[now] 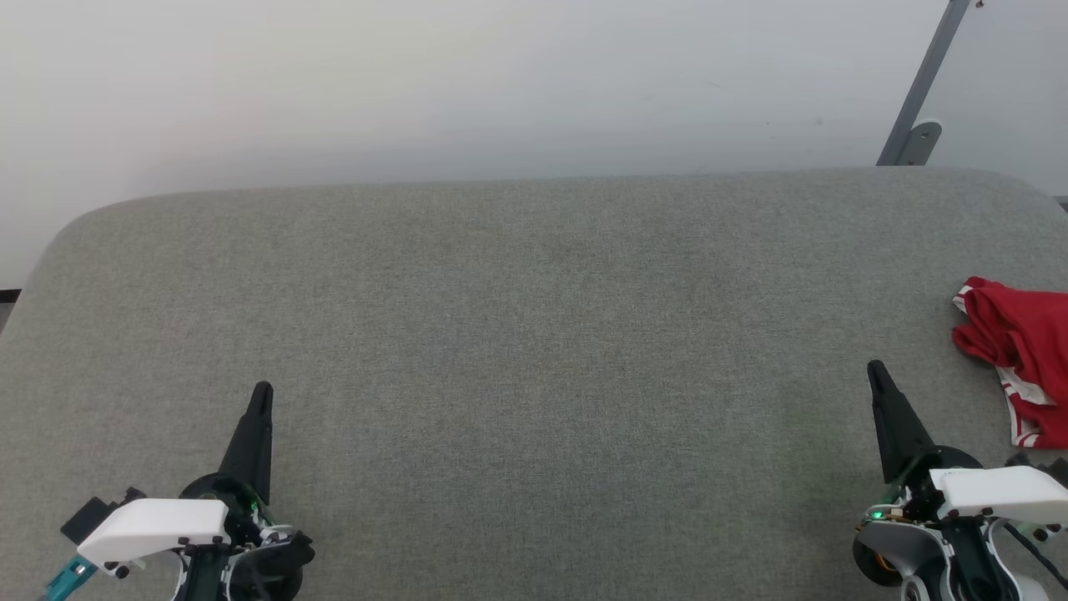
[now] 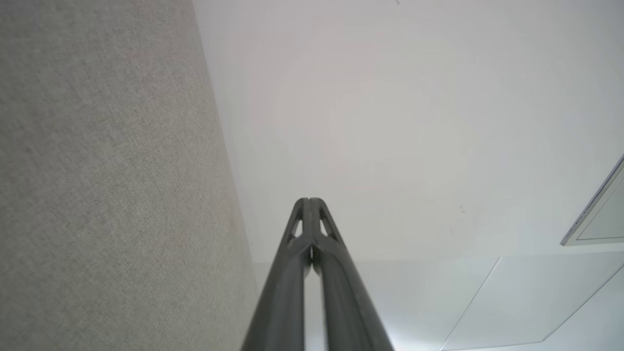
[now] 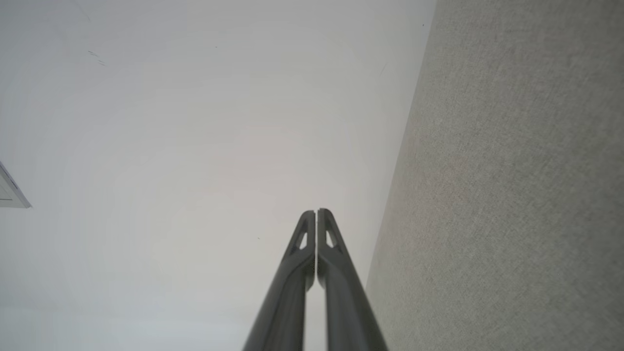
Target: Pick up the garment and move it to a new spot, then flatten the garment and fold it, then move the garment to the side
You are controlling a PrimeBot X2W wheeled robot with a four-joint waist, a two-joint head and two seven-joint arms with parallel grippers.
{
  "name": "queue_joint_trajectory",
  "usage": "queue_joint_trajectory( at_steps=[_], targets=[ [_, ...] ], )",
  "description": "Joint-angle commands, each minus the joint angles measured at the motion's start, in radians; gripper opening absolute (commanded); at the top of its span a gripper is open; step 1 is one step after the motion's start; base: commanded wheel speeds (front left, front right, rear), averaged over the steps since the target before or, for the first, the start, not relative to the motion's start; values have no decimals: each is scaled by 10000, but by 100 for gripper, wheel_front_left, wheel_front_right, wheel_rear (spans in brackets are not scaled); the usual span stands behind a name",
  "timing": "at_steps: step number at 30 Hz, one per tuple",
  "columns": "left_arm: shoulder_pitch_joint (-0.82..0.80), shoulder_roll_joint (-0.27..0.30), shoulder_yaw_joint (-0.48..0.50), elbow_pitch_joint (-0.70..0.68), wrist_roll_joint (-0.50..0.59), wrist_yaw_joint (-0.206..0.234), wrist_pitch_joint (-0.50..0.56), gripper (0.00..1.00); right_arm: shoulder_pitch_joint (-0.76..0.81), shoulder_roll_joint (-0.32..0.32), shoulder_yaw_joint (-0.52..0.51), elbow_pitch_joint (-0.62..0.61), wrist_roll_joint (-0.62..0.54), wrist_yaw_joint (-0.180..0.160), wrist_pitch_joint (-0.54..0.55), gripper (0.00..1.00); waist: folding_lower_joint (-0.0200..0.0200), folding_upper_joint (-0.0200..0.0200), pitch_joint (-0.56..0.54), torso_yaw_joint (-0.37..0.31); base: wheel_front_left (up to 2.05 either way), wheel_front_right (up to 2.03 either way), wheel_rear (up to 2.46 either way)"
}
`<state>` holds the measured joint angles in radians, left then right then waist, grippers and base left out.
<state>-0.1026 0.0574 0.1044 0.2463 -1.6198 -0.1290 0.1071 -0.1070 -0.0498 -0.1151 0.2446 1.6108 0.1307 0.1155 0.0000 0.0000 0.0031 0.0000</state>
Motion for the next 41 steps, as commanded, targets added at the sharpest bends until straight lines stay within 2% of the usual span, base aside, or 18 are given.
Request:
queue_joint_trajectory(
  at_steps=[1,41],
  targets=[
    [-122,-22,39,-7,16,-31,44,0,-42,18,-5,13,23,0,19,0,0,0,0,0,0,0,0],
    [-126,-45,74,-5,52,-31,73,0,-42,19,2,13,27,0,18,0,0,0,0,0,0,0,0]
  ],
)
